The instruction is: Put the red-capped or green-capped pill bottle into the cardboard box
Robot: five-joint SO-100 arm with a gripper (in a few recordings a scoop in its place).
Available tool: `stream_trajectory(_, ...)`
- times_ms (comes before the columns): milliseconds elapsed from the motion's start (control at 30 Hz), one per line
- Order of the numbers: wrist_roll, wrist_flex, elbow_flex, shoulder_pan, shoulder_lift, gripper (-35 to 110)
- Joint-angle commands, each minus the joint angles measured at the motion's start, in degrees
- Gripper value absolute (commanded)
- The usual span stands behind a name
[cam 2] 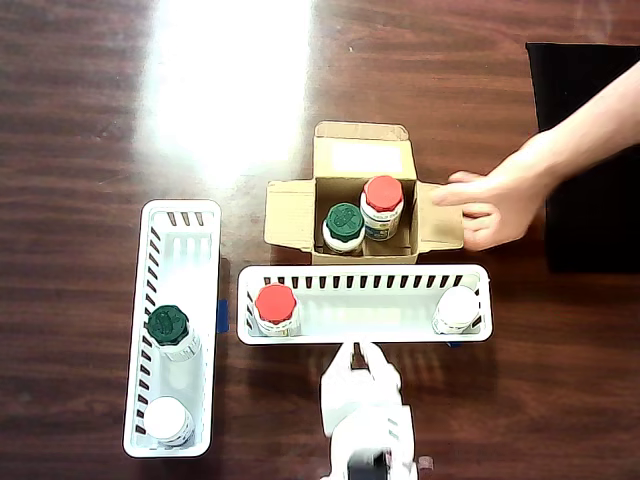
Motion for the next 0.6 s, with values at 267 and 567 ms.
stream_trajectory(267,0.09,0.00,12.22,1.58,14.33,1)
stream_trajectory(567,-0.97,-10.20,24.35,-2.46,14.41,1)
